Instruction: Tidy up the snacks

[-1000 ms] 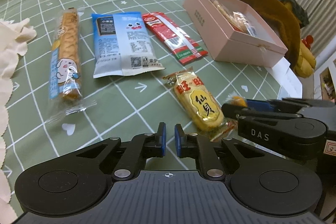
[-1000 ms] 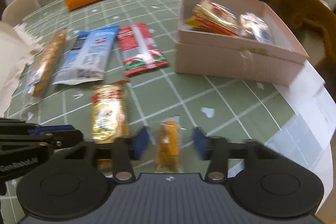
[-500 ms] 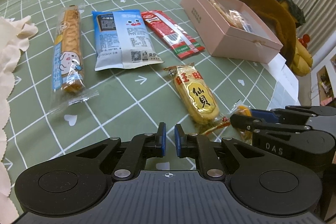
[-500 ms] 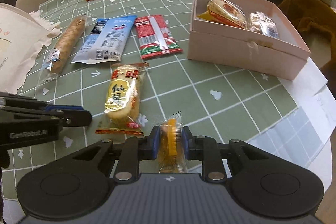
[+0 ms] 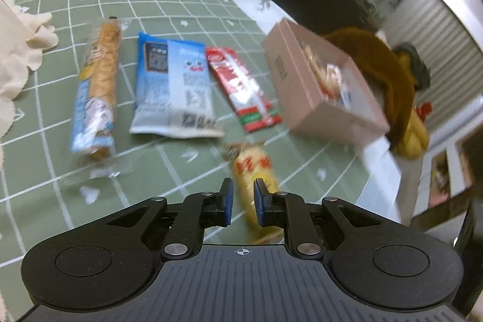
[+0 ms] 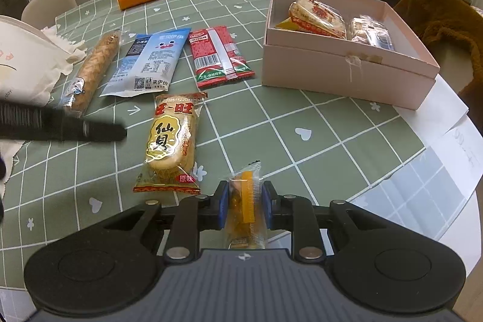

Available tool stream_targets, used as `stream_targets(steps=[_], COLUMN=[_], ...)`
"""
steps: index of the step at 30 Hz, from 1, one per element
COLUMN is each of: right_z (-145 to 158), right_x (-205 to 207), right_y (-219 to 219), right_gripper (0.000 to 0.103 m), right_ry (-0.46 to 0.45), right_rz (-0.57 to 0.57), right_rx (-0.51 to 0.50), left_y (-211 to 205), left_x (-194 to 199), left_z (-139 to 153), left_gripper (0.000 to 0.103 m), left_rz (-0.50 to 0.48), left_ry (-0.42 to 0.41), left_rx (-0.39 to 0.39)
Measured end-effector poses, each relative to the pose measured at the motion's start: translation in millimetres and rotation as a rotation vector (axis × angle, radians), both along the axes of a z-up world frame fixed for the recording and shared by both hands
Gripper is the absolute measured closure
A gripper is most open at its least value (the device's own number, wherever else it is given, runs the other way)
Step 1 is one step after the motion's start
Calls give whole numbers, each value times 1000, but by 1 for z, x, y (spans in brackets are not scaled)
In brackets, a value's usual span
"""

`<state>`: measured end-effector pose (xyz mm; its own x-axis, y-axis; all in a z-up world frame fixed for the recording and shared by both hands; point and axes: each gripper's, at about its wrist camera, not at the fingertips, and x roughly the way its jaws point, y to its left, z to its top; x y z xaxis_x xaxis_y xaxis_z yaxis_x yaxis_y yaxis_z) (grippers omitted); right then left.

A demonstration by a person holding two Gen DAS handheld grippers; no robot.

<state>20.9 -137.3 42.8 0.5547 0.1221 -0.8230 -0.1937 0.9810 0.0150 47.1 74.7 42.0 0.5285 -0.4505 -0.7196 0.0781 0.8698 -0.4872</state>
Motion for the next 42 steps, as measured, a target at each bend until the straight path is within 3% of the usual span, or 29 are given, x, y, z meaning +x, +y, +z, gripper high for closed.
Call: stream_targets(steps=[2,7,9,13,16,21,23,30,39,42], right_z=[-1,-1,-2,-2,-2,-3,-4,-5,-2,-1], right_x=[-1,-6,-9,-11,-11,-11,-11,-13,-9,-9], right_y=[1,0,-1,-2,-4,-10,-13,-17,-8,-1], right_gripper=[80,80,79,79,79,70,60,50,50,63], right_ry=[-6,-28,-34,-39,-42,-46,-48,-52,0,5], right_rz=[7,14,14,13,7,-21,-38,-61,-55,-26], right_rx=[-5,-10,-9,-7,-9,-13,-17,-20,-31,-34], left_y=[-14,-59,-67,-66,-58,-50,-53,-68,-55,-52], left_x=[11,16,13,10,14,23,24,25,20,20], left_z=[-1,-2,-2,-5,-7,-11,-11,-15,-16,-18], left_gripper=[83,82,78,58,47,47,47,47,46,50], left_rz=[-15,-77,-92,-91,-72,-54,-58,-107,-117,-112], left_ry=[24,-26,-52,-83,-74,-19,-18,-30,-28,-21], left_rx=[30,276,331,398,393,278,277,298,307,277])
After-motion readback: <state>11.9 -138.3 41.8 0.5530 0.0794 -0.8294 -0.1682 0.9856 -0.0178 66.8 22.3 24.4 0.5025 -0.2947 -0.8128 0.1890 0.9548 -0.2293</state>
